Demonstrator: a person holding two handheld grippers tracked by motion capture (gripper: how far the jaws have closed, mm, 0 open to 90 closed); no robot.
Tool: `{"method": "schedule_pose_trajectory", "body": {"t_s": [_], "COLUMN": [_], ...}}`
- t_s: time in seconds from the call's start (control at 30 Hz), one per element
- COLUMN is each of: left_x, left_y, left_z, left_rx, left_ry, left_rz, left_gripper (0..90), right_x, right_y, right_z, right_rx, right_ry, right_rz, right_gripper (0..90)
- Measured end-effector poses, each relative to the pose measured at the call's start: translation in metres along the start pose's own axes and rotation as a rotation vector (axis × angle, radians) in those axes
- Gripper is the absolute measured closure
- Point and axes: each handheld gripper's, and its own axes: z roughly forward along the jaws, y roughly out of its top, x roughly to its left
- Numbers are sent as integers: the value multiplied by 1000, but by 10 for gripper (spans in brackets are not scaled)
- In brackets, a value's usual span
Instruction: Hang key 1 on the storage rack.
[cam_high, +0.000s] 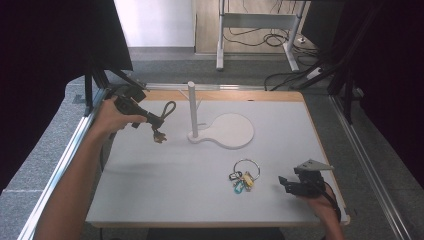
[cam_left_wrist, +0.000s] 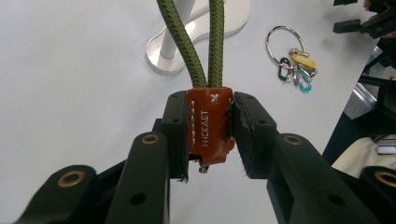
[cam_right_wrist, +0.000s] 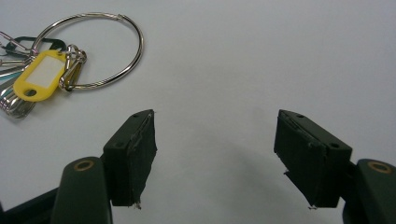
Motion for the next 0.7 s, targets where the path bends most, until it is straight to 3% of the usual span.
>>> {"method": "schedule_pose_trajectory", "body": {"t_s": [0.7], "left_x": [6], "left_y": [15], "left_z": [-4], "left_rx": [-16], "left_ry": [-15], "left_rz": [-3], "left_gripper": [679], "right_x": [1], "right_y": [0], "right_z": [1], "right_rx": [5], "right_ry": [2], "right_rz": [-1], "right_gripper": [300]}}
